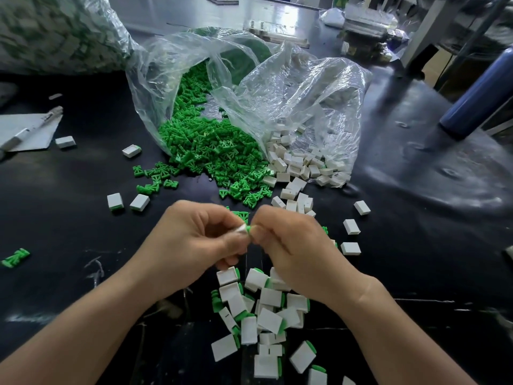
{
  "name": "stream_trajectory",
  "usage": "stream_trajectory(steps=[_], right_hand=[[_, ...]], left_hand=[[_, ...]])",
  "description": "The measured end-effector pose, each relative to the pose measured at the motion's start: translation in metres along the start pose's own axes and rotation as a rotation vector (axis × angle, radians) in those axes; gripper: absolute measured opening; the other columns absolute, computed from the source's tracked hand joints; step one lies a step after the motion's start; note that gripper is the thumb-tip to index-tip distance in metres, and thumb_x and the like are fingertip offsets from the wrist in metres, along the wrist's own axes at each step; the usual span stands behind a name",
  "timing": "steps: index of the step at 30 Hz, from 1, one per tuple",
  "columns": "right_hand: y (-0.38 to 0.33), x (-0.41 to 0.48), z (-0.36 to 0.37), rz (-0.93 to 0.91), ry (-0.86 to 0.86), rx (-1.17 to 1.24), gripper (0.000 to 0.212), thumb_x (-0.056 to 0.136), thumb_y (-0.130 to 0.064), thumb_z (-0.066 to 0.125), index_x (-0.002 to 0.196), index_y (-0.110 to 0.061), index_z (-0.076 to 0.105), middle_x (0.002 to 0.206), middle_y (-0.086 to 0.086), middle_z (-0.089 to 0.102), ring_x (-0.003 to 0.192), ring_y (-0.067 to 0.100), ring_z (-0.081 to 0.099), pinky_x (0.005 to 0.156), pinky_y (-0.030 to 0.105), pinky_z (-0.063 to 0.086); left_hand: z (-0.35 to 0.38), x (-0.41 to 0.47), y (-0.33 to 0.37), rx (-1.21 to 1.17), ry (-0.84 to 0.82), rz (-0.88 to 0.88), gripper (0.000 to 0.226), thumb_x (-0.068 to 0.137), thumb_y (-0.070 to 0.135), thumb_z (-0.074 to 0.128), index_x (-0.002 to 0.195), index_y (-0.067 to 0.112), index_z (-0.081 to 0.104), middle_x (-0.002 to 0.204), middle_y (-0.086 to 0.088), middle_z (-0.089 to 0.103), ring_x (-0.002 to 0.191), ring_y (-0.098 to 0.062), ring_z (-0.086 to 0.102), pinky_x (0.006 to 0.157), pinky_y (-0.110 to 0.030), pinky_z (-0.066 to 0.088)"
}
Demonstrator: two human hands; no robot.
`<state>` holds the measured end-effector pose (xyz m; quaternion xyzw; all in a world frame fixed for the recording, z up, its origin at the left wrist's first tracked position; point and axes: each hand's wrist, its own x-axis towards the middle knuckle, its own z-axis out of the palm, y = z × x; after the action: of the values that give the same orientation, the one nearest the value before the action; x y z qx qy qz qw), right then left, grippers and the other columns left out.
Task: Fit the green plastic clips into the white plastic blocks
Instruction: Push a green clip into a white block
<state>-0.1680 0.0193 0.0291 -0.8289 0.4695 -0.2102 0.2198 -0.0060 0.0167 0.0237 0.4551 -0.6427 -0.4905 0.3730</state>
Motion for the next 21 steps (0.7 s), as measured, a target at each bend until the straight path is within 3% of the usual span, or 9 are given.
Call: stream_trajectory(steps=[2, 5, 7, 10, 18, 21], right_hand=[[0.001, 0.001, 0.003, 0.078, 0.099, 0.233, 0.023, 0.088, -0.026, 0.042, 0.071, -0.011, 0.046, 0.058, -0.008, 0.04, 0.052, 0.008, 0.036, 0.049, 0.022, 0.029], [0.004, 0.001, 0.008, 0.182, 0.103, 0.461, 0.032, 0.095, -0.025, 0.045, 0.07, -0.005, 0.046, 0.06, -0.001, 0.046, 0.057, 0.01, 0.04, 0.056, 0.037, 0.037], [0.004, 0.002, 0.01, 0.223, 0.093, 0.515, 0.036, 0.091, -0.036, 0.044, 0.07, -0.007, 0.048, 0.065, 0.005, 0.053, 0.061, 0.011, 0.044, 0.059, 0.04, 0.04], [0.005, 0.003, 0.009, 0.197, 0.093, 0.467, 0.036, 0.086, -0.04, 0.041, 0.069, -0.01, 0.049, 0.065, 0.008, 0.054, 0.058, 0.008, 0.044, 0.057, 0.037, 0.039], [0.004, -0.001, -0.006, -0.084, -0.063, 0.024, 0.022, 0.087, -0.028, 0.039, 0.067, -0.018, 0.036, 0.057, -0.011, 0.034, 0.06, 0.012, 0.033, 0.056, 0.033, 0.029], [0.003, -0.002, -0.01, -0.138, -0.15, -0.097, 0.022, 0.088, -0.027, 0.036, 0.069, -0.017, 0.033, 0.059, -0.011, 0.03, 0.06, 0.011, 0.029, 0.055, 0.033, 0.026]], left_hand=[[0.002, 0.002, 0.003, -0.137, 0.034, -0.021, 0.025, 0.062, 0.022, 0.067, 0.074, 0.0, 0.069, 0.062, -0.015, 0.067, 0.05, -0.012, 0.06, 0.047, -0.02, 0.05], [0.005, 0.002, 0.005, -0.172, 0.036, -0.025, 0.029, 0.062, 0.022, 0.065, 0.077, -0.002, 0.068, 0.065, -0.018, 0.067, 0.051, -0.013, 0.061, 0.048, -0.021, 0.051], [0.004, 0.002, 0.005, -0.189, 0.038, -0.023, 0.03, 0.062, 0.024, 0.065, 0.078, -0.001, 0.068, 0.067, -0.019, 0.067, 0.052, -0.014, 0.062, 0.049, -0.021, 0.052], [0.004, 0.002, 0.003, -0.198, 0.013, -0.045, 0.031, 0.063, 0.027, 0.064, 0.08, 0.001, 0.066, 0.069, -0.015, 0.069, 0.055, -0.016, 0.064, 0.05, -0.023, 0.053], [-0.002, -0.003, -0.001, -0.118, -0.136, -0.045, 0.02, 0.067, 0.02, 0.064, 0.071, 0.0, 0.062, 0.055, -0.009, 0.062, 0.048, -0.018, 0.058, 0.048, -0.024, 0.05], [-0.001, -0.005, -0.004, -0.022, -0.154, -0.012, 0.012, 0.076, 0.006, 0.066, 0.07, -0.002, 0.06, 0.053, -0.005, 0.058, 0.047, -0.013, 0.055, 0.048, -0.025, 0.049]])
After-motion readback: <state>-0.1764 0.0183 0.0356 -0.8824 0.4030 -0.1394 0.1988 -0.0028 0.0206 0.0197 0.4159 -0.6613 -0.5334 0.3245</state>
